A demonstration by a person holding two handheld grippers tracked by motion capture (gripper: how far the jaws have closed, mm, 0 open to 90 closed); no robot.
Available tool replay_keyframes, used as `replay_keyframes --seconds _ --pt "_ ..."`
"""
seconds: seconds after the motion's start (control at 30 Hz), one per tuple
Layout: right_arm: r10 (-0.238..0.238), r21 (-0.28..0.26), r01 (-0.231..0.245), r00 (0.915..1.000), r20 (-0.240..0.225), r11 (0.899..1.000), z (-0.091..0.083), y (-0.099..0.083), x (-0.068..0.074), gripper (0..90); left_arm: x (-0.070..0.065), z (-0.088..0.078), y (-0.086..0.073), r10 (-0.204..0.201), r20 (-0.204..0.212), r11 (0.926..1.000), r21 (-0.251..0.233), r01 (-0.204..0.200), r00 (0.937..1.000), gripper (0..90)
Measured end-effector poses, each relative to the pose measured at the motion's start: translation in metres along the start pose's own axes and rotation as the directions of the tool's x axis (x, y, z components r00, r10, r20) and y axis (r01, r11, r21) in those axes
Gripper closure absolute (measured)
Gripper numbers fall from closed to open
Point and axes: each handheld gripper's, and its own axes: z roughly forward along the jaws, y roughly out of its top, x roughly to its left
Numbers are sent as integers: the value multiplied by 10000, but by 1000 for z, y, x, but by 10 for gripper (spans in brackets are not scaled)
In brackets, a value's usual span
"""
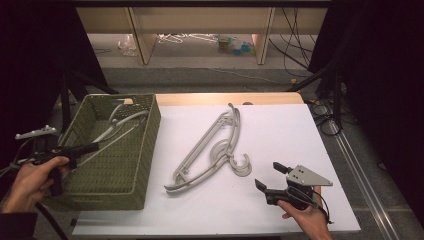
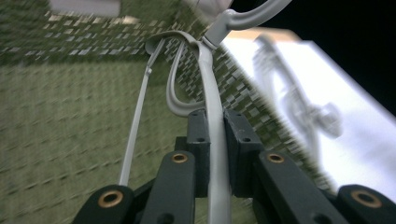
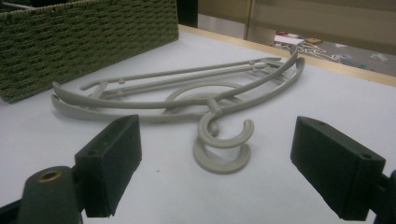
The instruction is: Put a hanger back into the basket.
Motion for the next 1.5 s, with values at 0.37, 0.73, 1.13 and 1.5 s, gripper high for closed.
replay_keyframes --seconds 0.37,0.73,1.13,1.5 --pt "-18 20 18 10000 38 10000 0 0 0 174 10 -1 7 -311 -333 9988 371 323 9990 786" --pt "109 24 -109 9999 -105 9999 1 -1 0 175 27 4 8 485 -1588 9790 2035 -153 9861 757" --pt "40 182 -40 10000 -37 9998 0 0 0 176 46 7 0 443 -2966 9628 2675 384 9540 720" --pt "-49 159 49 10000 0 9999 1 -1 0 175 44 -1 3 -150 -3986 9824 1648 877 9170 533"
